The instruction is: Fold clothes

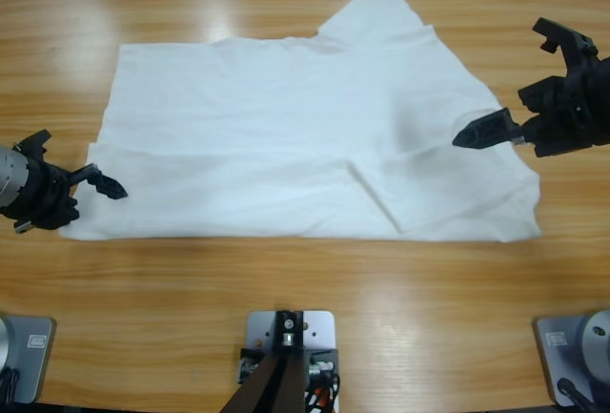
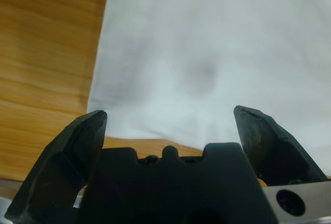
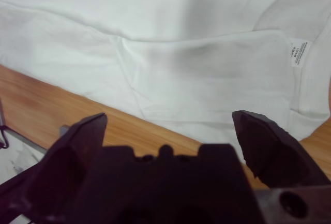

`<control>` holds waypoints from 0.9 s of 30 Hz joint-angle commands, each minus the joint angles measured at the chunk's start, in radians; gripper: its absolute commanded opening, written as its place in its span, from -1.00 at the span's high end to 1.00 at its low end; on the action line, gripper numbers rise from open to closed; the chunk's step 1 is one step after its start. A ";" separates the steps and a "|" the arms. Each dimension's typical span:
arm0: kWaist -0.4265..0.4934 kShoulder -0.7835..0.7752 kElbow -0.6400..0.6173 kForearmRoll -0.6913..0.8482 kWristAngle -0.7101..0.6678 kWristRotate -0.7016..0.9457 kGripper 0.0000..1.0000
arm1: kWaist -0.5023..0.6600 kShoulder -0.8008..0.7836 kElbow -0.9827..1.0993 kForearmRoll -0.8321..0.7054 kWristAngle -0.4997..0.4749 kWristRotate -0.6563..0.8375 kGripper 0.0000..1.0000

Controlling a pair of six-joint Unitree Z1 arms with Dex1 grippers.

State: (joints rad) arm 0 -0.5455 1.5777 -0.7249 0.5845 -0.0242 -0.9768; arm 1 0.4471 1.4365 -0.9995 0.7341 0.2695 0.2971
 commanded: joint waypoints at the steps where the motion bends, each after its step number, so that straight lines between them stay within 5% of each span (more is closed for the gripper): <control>1: 0.012 0.045 0.042 0.014 -0.024 -0.018 -0.92 | -0.034 -0.026 0.033 -0.009 0.036 -0.017 -1.00; 6: 0.016 -0.063 0.027 0.017 -0.045 -0.017 -0.92 | -0.126 -0.061 0.038 -0.007 0.103 -0.032 -1.00; 11: 0.035 -0.233 -0.119 0.024 -0.025 0.091 -0.89 | -0.348 -0.060 -0.034 0.030 0.311 -0.106 -1.00; 16: 0.130 -0.208 -0.306 0.050 -0.049 0.206 -0.89 | -0.432 0.107 -0.274 0.095 0.544 -0.124 -1.00; 22: 0.360 -0.054 -0.516 0.177 -0.068 0.342 -0.89 | -0.444 0.365 -0.620 0.197 0.595 -0.088 -1.00; 27: 0.426 0.079 -0.564 0.176 -0.121 0.357 -0.89 | -0.456 0.560 -0.925 0.324 0.592 -0.088 -1.00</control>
State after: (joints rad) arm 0 -0.1935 1.4694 -1.2322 0.7334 -0.0839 -0.6503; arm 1 0.0140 1.7230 -1.6318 0.9297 0.8474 0.1982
